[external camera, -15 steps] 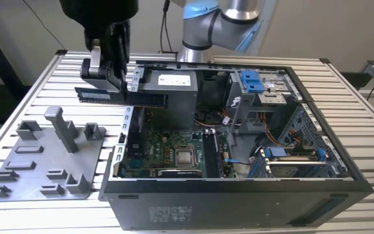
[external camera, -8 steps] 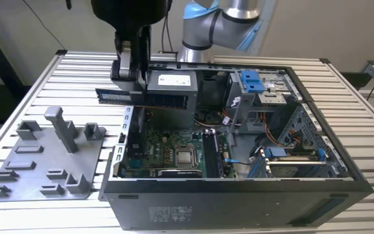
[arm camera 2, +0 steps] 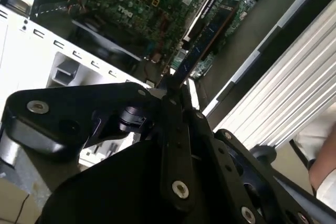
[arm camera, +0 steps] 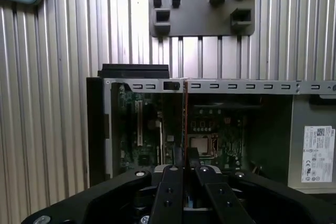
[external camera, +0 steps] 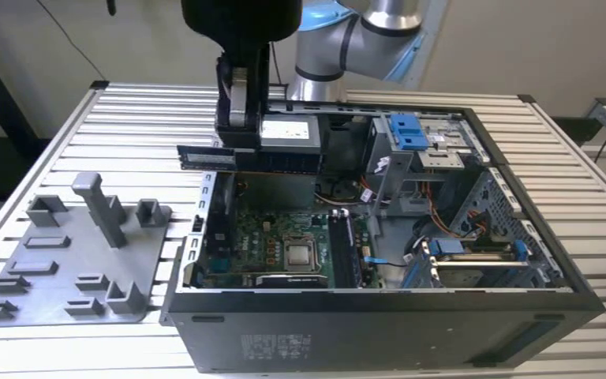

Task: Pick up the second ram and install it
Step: 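Pick up the second ram and move it above second insertion slot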

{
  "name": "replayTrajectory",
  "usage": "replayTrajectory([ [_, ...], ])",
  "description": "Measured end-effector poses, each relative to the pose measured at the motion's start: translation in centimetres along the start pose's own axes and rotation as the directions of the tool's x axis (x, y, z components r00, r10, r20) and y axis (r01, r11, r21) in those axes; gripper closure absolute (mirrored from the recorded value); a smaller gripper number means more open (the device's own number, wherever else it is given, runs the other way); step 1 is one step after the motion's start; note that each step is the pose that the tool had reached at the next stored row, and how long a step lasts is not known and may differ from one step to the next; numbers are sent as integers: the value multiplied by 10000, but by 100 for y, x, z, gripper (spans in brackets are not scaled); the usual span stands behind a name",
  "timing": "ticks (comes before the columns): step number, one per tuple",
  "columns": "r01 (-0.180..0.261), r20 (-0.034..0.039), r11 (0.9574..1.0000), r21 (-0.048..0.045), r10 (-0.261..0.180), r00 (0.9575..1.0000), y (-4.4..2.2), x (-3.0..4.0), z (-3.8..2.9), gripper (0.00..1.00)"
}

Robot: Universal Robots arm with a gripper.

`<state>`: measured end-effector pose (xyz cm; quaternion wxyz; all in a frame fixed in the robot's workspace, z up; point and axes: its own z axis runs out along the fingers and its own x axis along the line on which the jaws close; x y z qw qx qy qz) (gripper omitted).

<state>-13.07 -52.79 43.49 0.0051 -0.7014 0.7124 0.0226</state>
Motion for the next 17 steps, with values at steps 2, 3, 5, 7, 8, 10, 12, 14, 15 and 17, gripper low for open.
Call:
replayTrajectory([
  [2,156,-3,9999,-6,-156,9999,-22,0,1,86],
  [3,210,-4,9998,-7,-210,9998,-28,1,2,86],
  [5,284,-6,9996,-6,-284,9996,-36,0,4,86],
  [7,328,-8,9995,16,-328,9995,-42,0,7,86],
  [8,351,-9,9994,31,-351,9994,-46,0,10,86],
  [10,391,-11,9992,73,-391,9992,-52,0,14,86],
  [12,426,-16,9990,125,-425,9991,-58,0,18,86],
  [14,430,-33,9990,142,-429,9991,-69,0,21,86],
  [15,430,-41,9990,140,-429,9991,-83,0,20,86],
  [17,428,-45,9990,142,-427,9991,-119,0,20,86],
])
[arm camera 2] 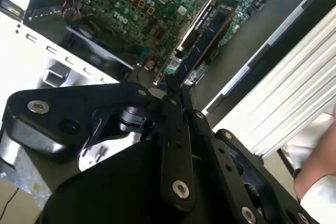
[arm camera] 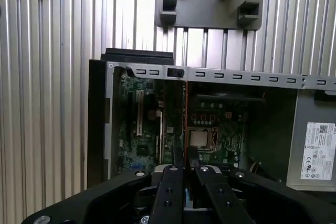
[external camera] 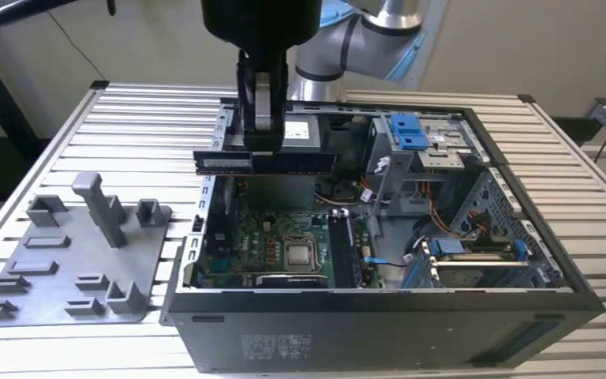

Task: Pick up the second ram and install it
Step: 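Pick up the second ram and move it above second insertion slot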

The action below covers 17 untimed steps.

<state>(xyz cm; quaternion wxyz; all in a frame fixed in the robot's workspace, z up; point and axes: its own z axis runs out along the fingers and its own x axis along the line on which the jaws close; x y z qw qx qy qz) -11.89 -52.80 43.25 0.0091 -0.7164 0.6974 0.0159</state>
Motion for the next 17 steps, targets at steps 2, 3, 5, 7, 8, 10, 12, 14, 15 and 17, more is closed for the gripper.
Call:
replayTrajectory([
  [2,0,-4,10000,0,0,10000,-37,2,0,86],
  [3,0,-7,10000,0,0,10000,-59,2,-1,86],
  [5,0,-8,10000,0,0,10000,-103,4,0,86],
  [7,0,-10,10000,-1,0,10000,-160,6,-1,86],
  [8,0,-10,10000,0,0,10000,-190,8,-1,86],
  [10,1,-10,10000,0,-1,10000,-252,10,-1,86],
  [12,0,-11,10000,0,0,10000,-317,13,-2,86],
  [14,0,-11,10000,0,0,10000,-385,15,-2,86],
  [15,0,-11,10000,-1,0,10000,-419,16,-3,86],
  [17,0,-11,10000,-1,0,10000,-487,19,-3,86],
])
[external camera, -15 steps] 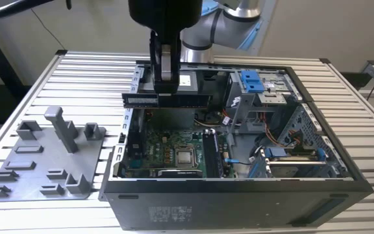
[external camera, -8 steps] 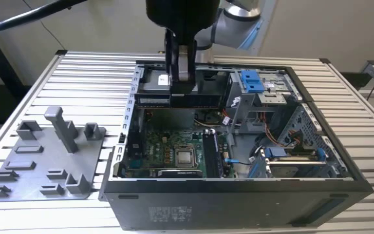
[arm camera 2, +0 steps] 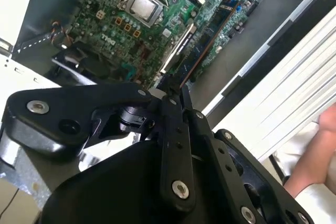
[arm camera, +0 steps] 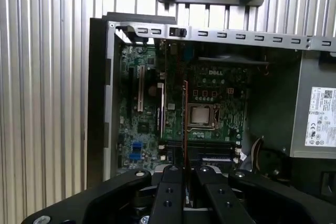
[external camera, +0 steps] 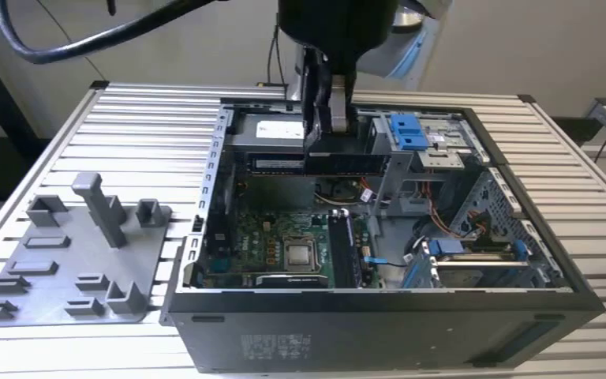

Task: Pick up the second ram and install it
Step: 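Pick up the second ram and move it above second insertion slot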

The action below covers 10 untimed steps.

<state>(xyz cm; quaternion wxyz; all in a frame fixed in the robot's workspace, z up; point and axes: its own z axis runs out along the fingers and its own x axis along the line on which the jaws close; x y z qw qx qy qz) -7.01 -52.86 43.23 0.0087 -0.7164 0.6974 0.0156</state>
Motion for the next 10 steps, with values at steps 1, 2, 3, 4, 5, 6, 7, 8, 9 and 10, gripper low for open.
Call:
replayTrajectory([
  [1,-1,0,10000,0,1,10000,-37,2,0,86],
  [2,-1,0,10000,0,1,10000,-73,4,-1,86],
  [3,0,0,10000,0,0,10000,-108,7,-1,86],
  [4,0,1,10000,0,0,10000,-143,9,-1,86],
  [5,-1,0,10000,0,1,10000,-176,11,-1,86],
  [6,-2,0,10000,0,2,10000,-211,13,-1,86],
  [7,-2,0,10000,0,2,10000,-245,14,-1,86],
  [8,-1,0,10000,0,1,10000,-277,16,-1,86],
  [9,-3,1,10000,0,3,10000,-309,17,0,86],
  [10,-7,1,10000,1,7,10000,-333,19,1,86],
])
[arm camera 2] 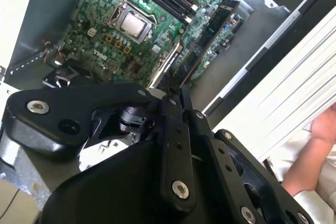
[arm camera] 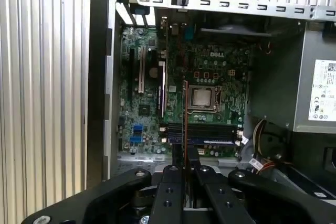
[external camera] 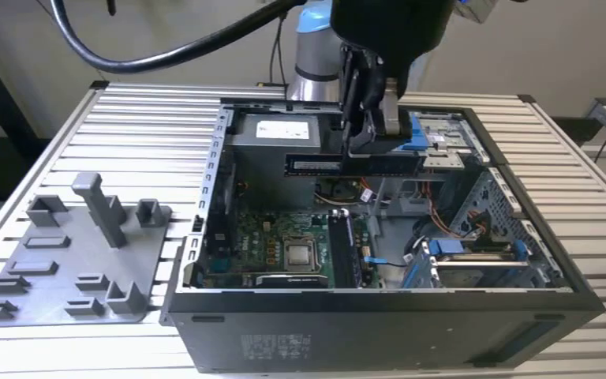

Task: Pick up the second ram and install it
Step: 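Pick up the second ram and move it above second insertion slot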

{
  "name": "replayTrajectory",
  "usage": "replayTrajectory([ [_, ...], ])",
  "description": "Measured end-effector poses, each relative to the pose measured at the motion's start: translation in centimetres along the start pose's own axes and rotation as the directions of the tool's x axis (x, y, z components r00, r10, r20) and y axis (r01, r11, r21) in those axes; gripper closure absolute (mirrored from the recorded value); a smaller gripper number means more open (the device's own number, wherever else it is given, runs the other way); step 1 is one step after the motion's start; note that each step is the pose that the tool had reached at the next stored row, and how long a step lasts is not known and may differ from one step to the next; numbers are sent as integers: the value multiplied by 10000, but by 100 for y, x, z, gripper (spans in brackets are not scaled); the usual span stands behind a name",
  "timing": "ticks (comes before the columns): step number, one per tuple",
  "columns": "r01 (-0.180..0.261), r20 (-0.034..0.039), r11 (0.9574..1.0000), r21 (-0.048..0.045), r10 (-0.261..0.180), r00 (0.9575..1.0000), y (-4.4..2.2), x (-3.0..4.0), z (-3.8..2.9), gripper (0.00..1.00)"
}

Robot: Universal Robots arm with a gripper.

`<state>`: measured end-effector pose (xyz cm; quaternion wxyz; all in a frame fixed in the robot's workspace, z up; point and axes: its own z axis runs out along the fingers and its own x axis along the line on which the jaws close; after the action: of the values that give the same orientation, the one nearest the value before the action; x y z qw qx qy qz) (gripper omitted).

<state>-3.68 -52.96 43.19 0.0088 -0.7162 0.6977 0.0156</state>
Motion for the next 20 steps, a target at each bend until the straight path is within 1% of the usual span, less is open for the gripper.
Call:
replayTrajectory([
  [3,-50,-1,10000,1,50,10000,-45,2,3,86],
  [7,-180,1,9998,6,180,9998,-81,3,10,86],
  [11,-428,2,9991,14,428,9991,-95,3,17,86],
  [13,-524,4,9986,18,524,9986,-112,4,20,86],
  [15,-541,4,9985,18,541,9985,-167,6,20,86],
  [20,-541,5,9985,18,541,9985,-250,8,19,86],
])
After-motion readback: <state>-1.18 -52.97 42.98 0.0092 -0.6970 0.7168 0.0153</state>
